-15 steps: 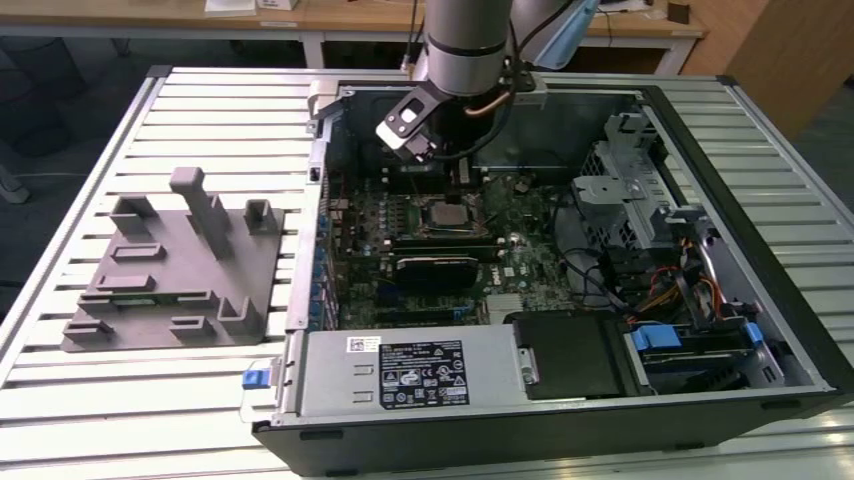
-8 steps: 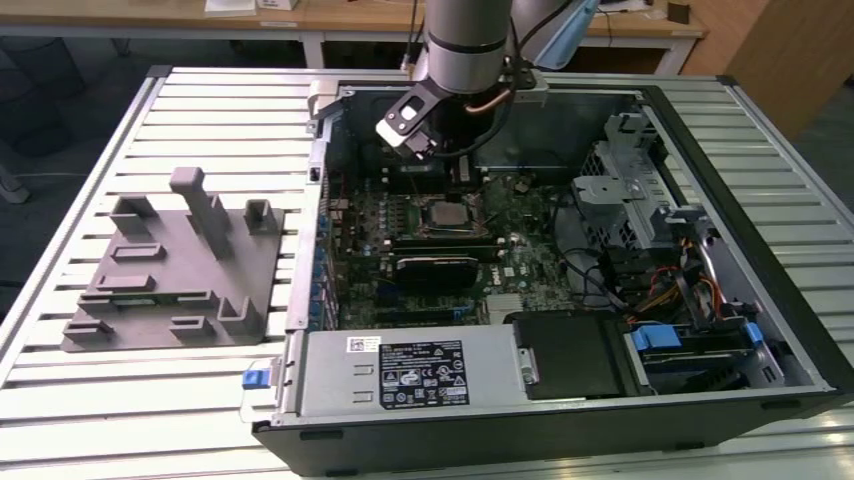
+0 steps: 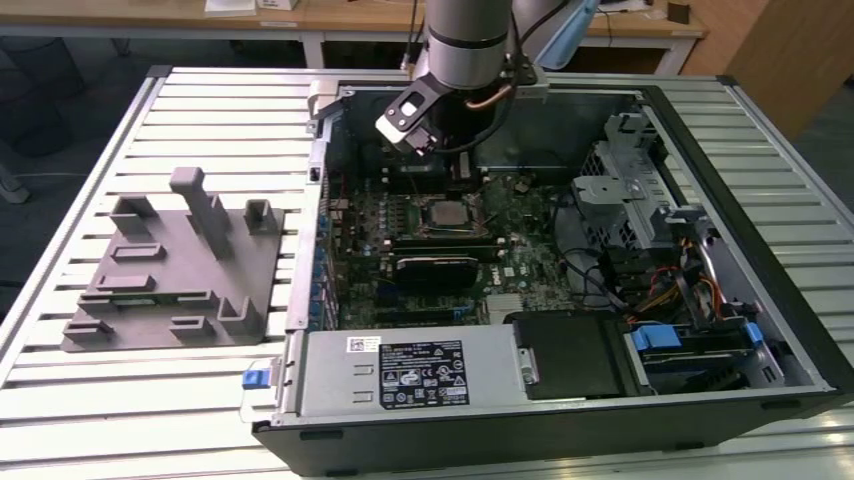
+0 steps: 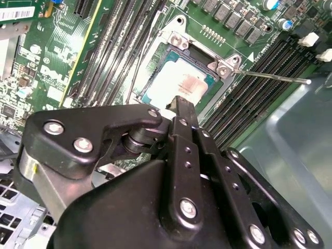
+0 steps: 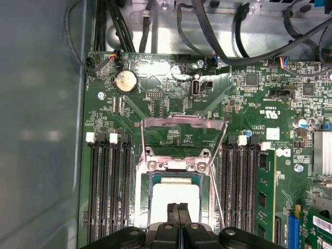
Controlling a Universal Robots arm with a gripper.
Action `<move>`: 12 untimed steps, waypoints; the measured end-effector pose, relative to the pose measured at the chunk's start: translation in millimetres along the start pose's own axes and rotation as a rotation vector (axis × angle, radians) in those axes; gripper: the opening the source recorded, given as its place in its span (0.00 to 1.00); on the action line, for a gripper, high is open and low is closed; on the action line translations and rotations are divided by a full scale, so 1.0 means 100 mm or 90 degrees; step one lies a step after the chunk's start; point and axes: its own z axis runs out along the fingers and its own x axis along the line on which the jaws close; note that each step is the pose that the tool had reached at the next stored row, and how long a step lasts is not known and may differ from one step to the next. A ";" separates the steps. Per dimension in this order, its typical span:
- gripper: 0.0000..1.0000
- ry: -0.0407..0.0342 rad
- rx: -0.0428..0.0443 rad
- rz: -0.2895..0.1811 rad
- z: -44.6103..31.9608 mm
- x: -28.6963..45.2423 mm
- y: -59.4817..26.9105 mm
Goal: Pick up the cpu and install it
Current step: 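Close the cpu cover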
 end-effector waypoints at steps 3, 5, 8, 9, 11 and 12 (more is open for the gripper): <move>0.11 0.0000 0.0001 0.000 -0.027 -0.001 0.001; 0.11 0.0000 0.0002 0.000 -0.043 -0.001 0.001; 0.11 0.0001 0.0002 0.000 -0.071 -0.002 0.002; 0.11 0.0001 0.0002 0.000 -0.086 -0.002 0.003; 0.11 0.0000 0.0002 0.000 -0.115 -0.003 0.004; 0.11 0.0000 0.0002 0.000 -0.130 -0.003 0.004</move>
